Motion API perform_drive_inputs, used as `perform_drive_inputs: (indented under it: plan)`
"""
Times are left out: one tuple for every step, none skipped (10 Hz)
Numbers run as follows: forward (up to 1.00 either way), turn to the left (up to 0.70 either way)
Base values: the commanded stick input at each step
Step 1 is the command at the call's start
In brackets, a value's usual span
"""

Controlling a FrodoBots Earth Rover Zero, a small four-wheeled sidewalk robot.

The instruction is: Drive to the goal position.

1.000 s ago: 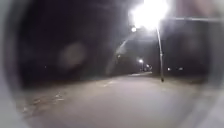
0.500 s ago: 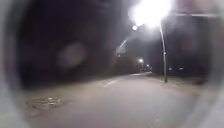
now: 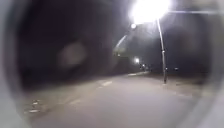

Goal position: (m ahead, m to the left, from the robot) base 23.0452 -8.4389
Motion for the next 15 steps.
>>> perform_drive_inputs:
  plan:
    - [0.7,-0.02]
    - [0.7,0.0]
    - [0.7,0.0]
    - [0.7,0.0]
    - [0.7,0.0]
    - [0.7,0.0]
    - [0.7,0.0]
    - [0.7,0.0]
    - [0.7,0.0]
    - [0.7,0.0]
    - [0.7,0.0]
    - [0.7,0.0]
    - [0.7,0.0]
    - [0.7,0.0]
    - [0.7,0.0]
